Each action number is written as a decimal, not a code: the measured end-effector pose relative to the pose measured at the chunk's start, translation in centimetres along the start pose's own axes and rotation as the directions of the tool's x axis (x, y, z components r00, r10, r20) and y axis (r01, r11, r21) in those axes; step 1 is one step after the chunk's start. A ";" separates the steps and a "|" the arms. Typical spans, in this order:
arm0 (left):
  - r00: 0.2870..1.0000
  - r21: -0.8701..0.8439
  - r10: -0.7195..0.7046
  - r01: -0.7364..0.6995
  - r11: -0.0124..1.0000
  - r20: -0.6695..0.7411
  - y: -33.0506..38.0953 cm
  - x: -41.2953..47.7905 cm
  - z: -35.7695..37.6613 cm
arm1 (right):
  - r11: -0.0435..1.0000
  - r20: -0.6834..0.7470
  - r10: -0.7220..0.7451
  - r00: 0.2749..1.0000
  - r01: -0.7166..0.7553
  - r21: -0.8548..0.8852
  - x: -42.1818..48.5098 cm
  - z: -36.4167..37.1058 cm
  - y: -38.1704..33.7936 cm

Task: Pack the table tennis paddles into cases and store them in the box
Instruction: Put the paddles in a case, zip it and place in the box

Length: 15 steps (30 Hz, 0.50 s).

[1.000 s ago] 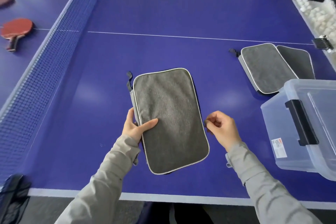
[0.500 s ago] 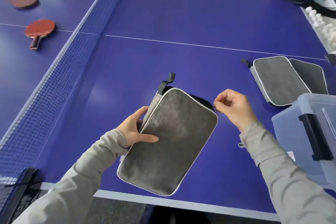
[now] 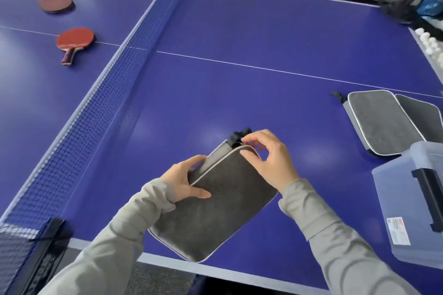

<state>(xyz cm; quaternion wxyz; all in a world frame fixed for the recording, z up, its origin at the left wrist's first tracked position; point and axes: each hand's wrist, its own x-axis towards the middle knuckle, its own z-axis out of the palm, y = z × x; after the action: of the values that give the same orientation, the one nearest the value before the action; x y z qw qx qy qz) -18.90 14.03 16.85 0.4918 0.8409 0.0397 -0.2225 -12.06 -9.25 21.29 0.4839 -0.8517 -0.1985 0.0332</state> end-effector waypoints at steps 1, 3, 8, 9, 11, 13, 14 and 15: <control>1.000 -0.137 -0.006 0.002 0.991 -0.026 -1.0 -0.5 -0.3 | 0.998 -0.004 0.062 0.998 -0.062 0.004 -0.4 0.6 0.7; 0.993 -0.406 -0.068 0.022 0.914 -0.100 -3.4 -1.9 -1.5 | 0.978 0.012 0.210 0.978 -0.210 0.011 -1.8 1.8 2.3; 0.906 -0.708 -0.348 0.081 0.701 -0.241 -9.7 -4.7 -6.3 | 0.846 0.164 0.532 0.831 -0.515 -0.138 -6.8 4.2 7.7; 0.885 -0.723 -0.387 0.090 0.686 -0.257 -10.8 -5.1 -7.4 | 0.819 0.179 0.572 0.801 -0.545 -0.179 -7.8 4.5 8.5; 0.844 -0.723 -0.458 0.129 0.679 -0.280 -12.9 -5.5 -9.5 | 0.769 0.188 0.631 0.752 -0.577 -0.274 -9.4 5.1 9.6; 0.820 -0.716 -0.504 0.177 0.675 -0.272 -14.8 -5.5 -11.3 | 0.711 0.168 0.670 0.723 -0.561 -0.423 -10.7 5.7 10.4; 0.814 -0.709 -0.520 0.207 0.674 -0.257 -15.7 -5.4 -12.1 | 0.679 0.152 0.681 0.717 -0.540 -0.496 -11.3 6.0 10.6; 0.809 -0.701 -0.537 0.239 0.672 -0.239 -16.4 -5.3 -12.7 | 0.650 0.141 0.689 0.711 -0.519 -0.555 -11.7 6.3 10.7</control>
<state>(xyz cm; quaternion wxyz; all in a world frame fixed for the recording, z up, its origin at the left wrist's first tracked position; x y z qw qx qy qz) -24.08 33.96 10.99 0.6657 0.6190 0.4025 -0.1078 -21.11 -13.34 7.38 0.1767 -0.9399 0.0198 0.2917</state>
